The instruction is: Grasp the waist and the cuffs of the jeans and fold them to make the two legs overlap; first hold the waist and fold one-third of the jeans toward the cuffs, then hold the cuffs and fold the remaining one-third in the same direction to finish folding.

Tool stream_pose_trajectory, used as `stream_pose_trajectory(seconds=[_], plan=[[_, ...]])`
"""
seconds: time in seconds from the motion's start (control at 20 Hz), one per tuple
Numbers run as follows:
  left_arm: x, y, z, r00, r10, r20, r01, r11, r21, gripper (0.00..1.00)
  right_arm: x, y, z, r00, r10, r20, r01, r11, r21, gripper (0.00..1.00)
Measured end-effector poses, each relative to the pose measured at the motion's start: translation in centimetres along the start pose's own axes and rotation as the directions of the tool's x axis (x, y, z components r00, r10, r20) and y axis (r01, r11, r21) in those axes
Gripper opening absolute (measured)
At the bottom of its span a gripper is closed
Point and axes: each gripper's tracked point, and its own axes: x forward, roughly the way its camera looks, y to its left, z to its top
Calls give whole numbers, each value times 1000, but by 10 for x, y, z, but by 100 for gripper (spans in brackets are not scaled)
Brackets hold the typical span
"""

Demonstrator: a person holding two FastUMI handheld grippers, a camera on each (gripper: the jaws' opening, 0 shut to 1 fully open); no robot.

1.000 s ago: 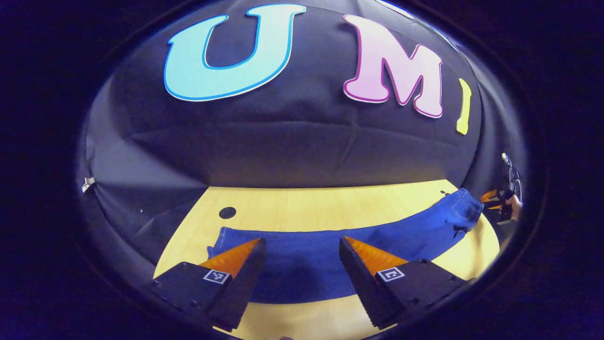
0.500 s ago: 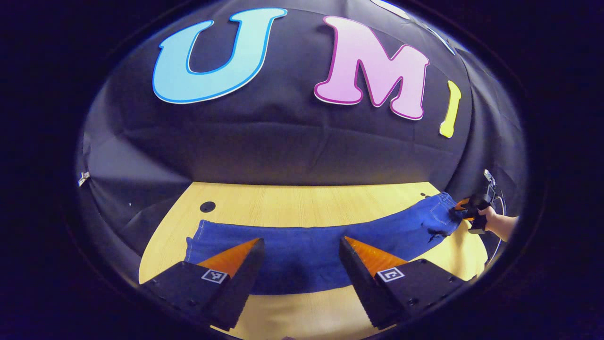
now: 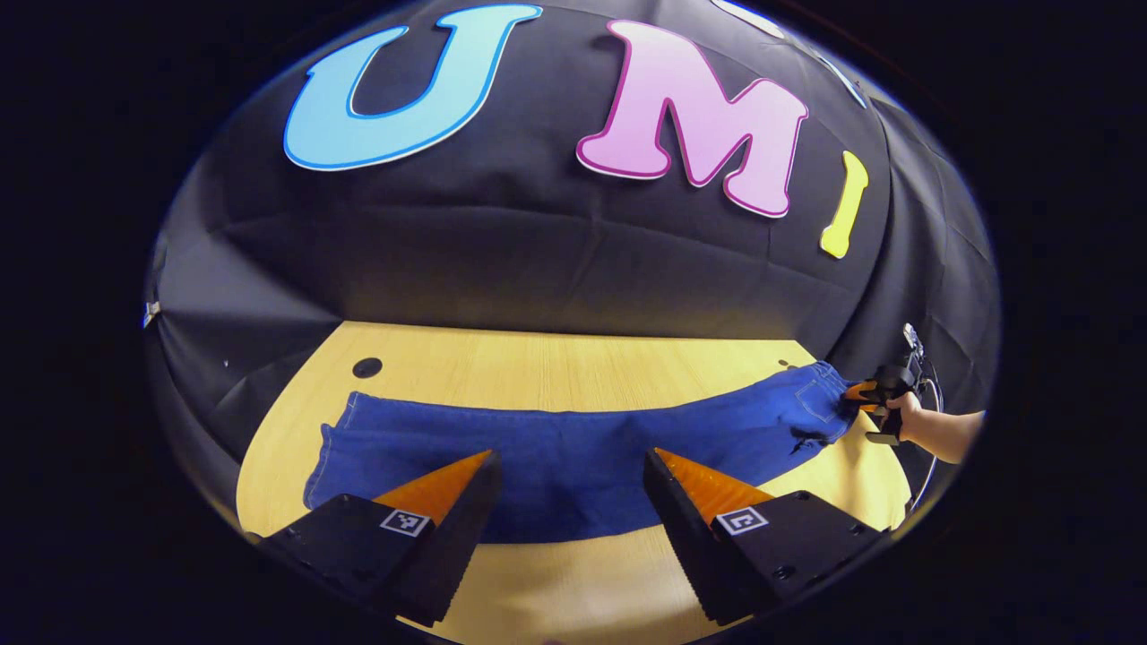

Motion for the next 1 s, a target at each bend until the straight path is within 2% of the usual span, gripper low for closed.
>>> stream_pose_trajectory(seconds=[0.1, 0.25, 0.4, 0.55, 0.75, 1.0], plan=[[0, -3, 1, 1000, -8, 8, 8, 1000, 3, 100, -13, 9, 12, 999, 14, 41, -13, 999, -47, 18], [-2, -5, 4, 1000, -15, 22, 15, 1000, -6, 100, -49, 34, 40, 987, 85, 137, -66, 989, -133, 17], [-9, -6, 5, 999, -18, 45, 20, 999, -37, 100, -96, 65, 55, 957, 185, 223, -133, 964, -230, 17], [-18, 2, 1, 998, -10, 58, 13, 998, -60, 100, -145, 70, 58, 915, 307, 262, -221, 924, -311, 17], [-33, 19, -16, 998, 10, 65, -4, 996, -93, 100, -184, 72, 44, 846, 465, 261, -324, 837, -442, 17], [-51, 45, -38, 995, 72, 64, -61, 987, -152, 100, -203, 75, 30, 755, 638, 153, -466, 685, -560, 17]])
